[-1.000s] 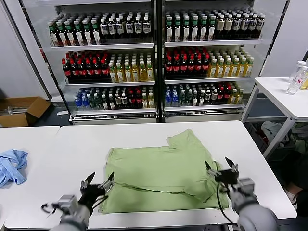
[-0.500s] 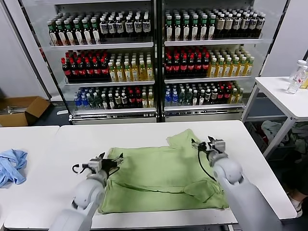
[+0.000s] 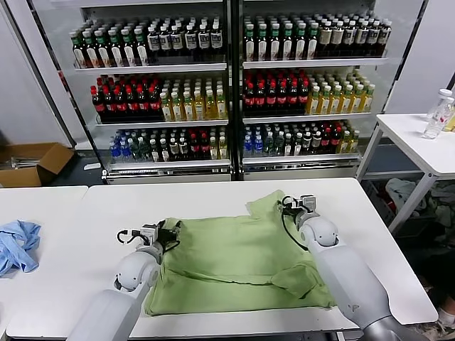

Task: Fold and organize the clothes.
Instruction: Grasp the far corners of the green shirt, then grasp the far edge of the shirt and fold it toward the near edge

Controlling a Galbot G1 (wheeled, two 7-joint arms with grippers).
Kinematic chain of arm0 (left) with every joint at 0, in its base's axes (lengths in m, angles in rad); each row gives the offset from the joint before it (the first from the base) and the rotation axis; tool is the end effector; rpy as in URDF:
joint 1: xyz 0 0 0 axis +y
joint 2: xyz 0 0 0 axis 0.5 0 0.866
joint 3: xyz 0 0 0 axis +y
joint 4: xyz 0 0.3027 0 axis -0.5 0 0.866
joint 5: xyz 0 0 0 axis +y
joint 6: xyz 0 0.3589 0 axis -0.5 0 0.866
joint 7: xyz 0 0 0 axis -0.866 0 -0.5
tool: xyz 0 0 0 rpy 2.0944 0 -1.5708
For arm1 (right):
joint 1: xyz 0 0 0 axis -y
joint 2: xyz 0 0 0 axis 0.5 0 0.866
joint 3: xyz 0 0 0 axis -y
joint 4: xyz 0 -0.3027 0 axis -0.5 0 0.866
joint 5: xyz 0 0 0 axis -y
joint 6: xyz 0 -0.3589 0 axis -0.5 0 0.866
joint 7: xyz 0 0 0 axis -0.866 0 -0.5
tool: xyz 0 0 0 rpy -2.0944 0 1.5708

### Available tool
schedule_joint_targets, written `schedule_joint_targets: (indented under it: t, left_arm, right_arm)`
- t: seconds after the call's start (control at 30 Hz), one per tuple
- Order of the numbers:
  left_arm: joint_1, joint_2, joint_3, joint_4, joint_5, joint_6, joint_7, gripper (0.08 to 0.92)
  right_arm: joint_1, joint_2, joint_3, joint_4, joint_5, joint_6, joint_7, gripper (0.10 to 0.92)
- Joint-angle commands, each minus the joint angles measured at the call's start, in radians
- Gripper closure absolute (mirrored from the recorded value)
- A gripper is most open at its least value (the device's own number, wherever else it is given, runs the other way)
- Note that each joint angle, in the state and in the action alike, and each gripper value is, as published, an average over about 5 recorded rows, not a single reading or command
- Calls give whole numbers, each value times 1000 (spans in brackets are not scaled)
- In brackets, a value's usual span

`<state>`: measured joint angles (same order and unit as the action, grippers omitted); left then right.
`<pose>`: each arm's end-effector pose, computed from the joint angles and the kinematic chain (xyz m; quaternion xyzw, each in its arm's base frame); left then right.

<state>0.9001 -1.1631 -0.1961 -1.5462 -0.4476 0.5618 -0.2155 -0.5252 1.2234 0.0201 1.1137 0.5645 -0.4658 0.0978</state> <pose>0.3847 0.0176 -0.2784 -0.0376 -0.9587 -0.0631 0.2748 0.4871 -0.0109 -0.2810 0.0819 -0.9572 0.0304 0.2760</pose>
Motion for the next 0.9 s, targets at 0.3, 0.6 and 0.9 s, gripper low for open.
schedule_joint_targets:
  t: [0.3,0.6,0.9]
  left_arm:
    - [60,26,-49,-50,-160,-24,50,840]
    - [152,59,-133,-262,-265,-84,113,911]
    - [282,91,-211,-424,-304,-66,109,911]
  right_arm:
    - [0,-1,-21,29,36,88,-47,871]
    - [-117,-71,74,308,36,136,-13,920]
    - [-345,-137,198,584,6,144,-18,920]
